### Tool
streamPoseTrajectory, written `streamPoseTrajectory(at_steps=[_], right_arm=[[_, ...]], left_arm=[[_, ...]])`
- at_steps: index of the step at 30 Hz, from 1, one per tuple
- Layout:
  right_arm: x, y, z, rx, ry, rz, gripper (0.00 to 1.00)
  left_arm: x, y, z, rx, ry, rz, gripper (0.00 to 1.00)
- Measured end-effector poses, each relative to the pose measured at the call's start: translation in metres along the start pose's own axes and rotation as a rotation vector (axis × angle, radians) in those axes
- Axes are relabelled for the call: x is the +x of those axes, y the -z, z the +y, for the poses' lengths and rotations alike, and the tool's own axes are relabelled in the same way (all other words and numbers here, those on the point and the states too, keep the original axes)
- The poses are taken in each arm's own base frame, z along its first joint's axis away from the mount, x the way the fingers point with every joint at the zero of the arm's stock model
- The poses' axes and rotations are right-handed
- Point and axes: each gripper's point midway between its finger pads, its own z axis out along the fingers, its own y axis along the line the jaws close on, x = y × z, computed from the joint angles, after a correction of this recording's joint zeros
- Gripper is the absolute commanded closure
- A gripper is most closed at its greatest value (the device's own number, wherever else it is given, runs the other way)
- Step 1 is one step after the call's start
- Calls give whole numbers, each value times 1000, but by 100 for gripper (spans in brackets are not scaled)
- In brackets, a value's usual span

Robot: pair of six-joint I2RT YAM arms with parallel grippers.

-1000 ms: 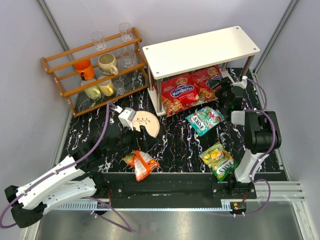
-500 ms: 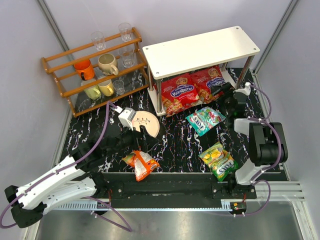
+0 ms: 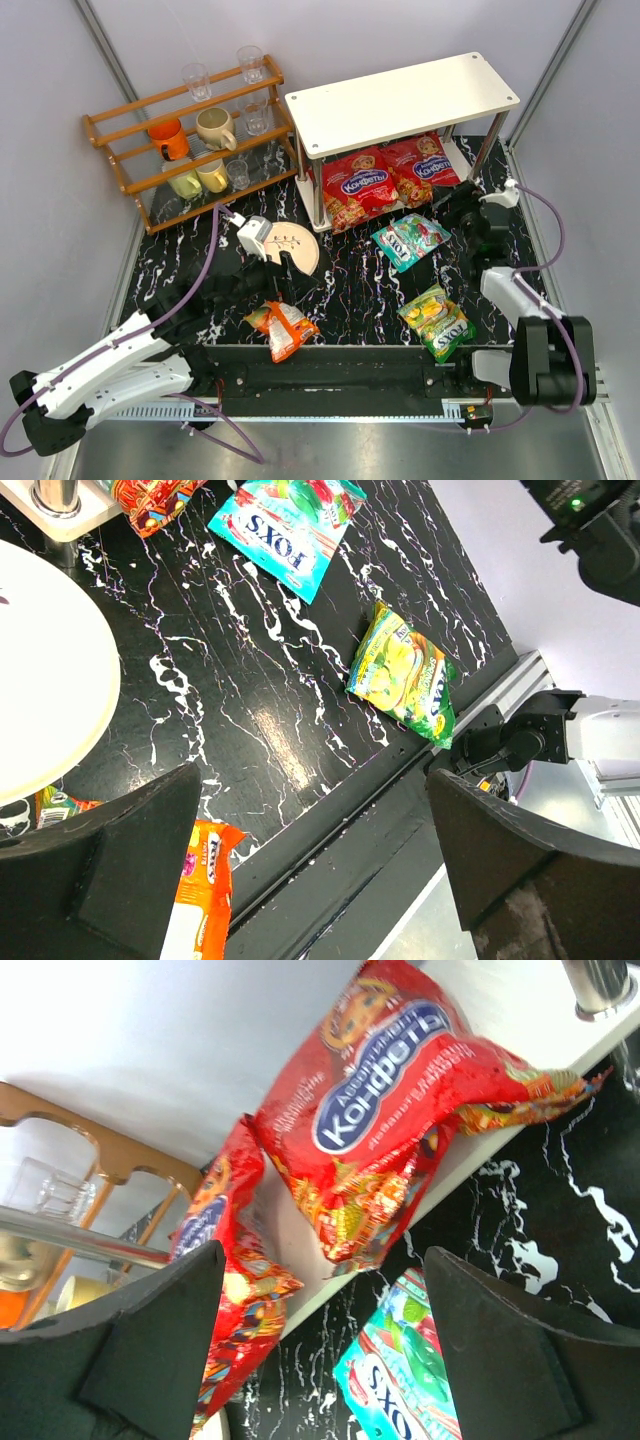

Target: Place and organize the candy bags onto the shelf

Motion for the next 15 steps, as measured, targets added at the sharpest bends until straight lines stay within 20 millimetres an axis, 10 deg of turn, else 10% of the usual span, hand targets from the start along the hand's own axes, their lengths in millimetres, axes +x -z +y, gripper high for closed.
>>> streamPoseTrajectory(at_steps=[8, 15], right_arm=[[-20, 42, 21, -25, 57, -13, 3], [26, 78, -21, 130, -7, 133, 0]], left_arm=[[0, 0, 0, -1, -1, -1, 1], [0, 0, 0, 0, -1, -1, 1]])
